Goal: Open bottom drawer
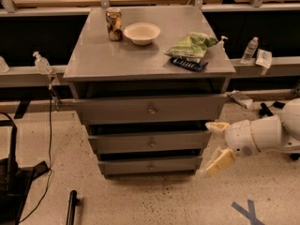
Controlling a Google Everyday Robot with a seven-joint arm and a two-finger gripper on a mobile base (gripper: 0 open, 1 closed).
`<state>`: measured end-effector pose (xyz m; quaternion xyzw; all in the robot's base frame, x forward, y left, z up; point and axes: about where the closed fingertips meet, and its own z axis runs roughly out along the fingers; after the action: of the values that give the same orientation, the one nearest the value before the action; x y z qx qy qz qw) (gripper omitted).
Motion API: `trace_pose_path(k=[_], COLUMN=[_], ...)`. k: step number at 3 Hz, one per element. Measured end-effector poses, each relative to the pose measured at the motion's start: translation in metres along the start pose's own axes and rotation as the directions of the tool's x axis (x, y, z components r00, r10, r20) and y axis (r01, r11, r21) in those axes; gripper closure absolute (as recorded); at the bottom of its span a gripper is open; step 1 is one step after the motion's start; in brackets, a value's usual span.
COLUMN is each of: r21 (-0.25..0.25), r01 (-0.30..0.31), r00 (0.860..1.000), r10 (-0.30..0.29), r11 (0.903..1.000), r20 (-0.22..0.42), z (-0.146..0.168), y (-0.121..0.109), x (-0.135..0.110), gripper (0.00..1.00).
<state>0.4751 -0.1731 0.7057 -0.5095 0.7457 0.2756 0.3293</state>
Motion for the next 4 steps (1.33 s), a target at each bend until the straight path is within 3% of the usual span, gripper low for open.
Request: trace_pose_path(k=[1, 2, 3, 4], r21=[-0.008, -0.096, -0.294, -0.441], r01=[0.027, 0.108, 0.054, -0.084], r00=[0.965, 0.856, 0.82, 0.817], r10=[-0.024, -0.043, 0.126, 0.315], r11=[0.9996, 0.9895, 0.9542, 0.8936], r20=[0.26, 0.515, 0.558, 0.483], z=[0.03, 0.086, 0.153, 0.2], y=[-0.022, -0.029, -0.027, -0.011], x=[-0.01, -0.002, 0.087, 0.182], gripper=[0.0, 0.0, 0.0, 0.0])
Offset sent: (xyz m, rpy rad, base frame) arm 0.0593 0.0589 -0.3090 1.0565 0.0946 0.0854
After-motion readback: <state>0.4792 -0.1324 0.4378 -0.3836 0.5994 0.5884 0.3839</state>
